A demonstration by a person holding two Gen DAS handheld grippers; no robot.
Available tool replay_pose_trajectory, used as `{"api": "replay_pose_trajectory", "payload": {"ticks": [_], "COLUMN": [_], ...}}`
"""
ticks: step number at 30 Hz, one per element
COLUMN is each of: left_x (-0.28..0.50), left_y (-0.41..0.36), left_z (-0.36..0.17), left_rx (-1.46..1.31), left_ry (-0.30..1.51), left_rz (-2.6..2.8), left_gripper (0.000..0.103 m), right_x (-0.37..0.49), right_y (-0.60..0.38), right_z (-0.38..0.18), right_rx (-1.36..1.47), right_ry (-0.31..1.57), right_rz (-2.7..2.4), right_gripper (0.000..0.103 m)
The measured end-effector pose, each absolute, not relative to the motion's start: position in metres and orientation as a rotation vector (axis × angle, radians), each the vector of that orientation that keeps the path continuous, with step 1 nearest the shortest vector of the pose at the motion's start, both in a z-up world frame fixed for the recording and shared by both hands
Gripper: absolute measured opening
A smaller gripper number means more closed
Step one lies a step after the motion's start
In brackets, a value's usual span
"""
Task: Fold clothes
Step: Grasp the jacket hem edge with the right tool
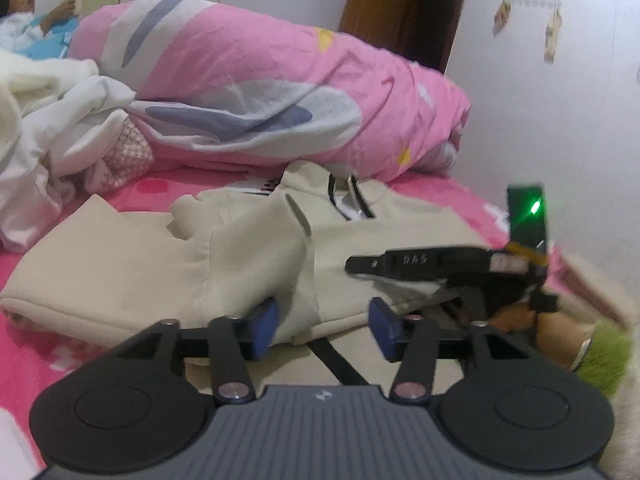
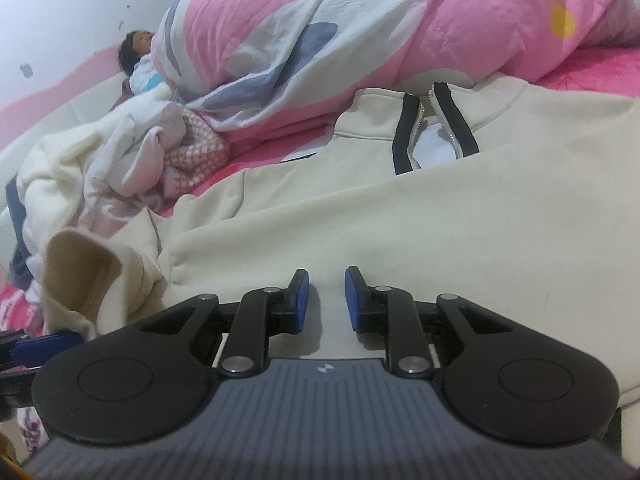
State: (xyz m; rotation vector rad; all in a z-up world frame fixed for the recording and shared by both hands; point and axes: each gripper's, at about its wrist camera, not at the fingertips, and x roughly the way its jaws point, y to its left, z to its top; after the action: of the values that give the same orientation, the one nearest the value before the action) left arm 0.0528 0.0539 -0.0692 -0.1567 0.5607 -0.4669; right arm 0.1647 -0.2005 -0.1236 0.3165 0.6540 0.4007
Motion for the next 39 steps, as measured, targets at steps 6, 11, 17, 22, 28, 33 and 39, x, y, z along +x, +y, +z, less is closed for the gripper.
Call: {"api": "replay_pose_trajectory", "payload": {"ticks": [6,11,17,22,28,33,39], "left_x": [0.031,0.02,0.045,0.056,0.05,0.047,0.049], "left_y": [0.089,0.107,0.109,0.119,0.137,0.142,0.148], "left_z": [-0.059,-0.058,-0.075,-0.084,-0.089,-0.094,-0.106], "left_rx": [-0.285,-0.331,-0.324,-0.387,-0.508,-0.538,-0.578], "left_ry": [0.51,0.488,0.635,0.671,0.674,0.684,0.716], "left_rz": [-0.508,-0.534,-0.378,-0.326,-0.334,-0.335,-0.332], "left_gripper": [0.061,0.065,0.062,0.062,0.062,0.061,0.059], "right_x": [0.166,0.169,0.15,0.121,0.102,0.105,0.116], "right_y": [-0.203,-0.206,-0.221,-0.217,-0.188,-0.163,-0.144], "right_z": [-0.125,-0.121,-0.113,-0.118,-0.127,-0.119,-0.116], "right_rx": [0.345,0.372,0.676,0.891,1.009,0.924,0.859], "right_ry": [0.659,0.694,0.703,0.773,0.907,0.929,0.932], "right_rz": [0.41,0.411,0.485,0.585,0.665,0.63,0.592], "right_gripper": [0.019,0.019,0.059,0.067,0.07,0.081,0.084]}}
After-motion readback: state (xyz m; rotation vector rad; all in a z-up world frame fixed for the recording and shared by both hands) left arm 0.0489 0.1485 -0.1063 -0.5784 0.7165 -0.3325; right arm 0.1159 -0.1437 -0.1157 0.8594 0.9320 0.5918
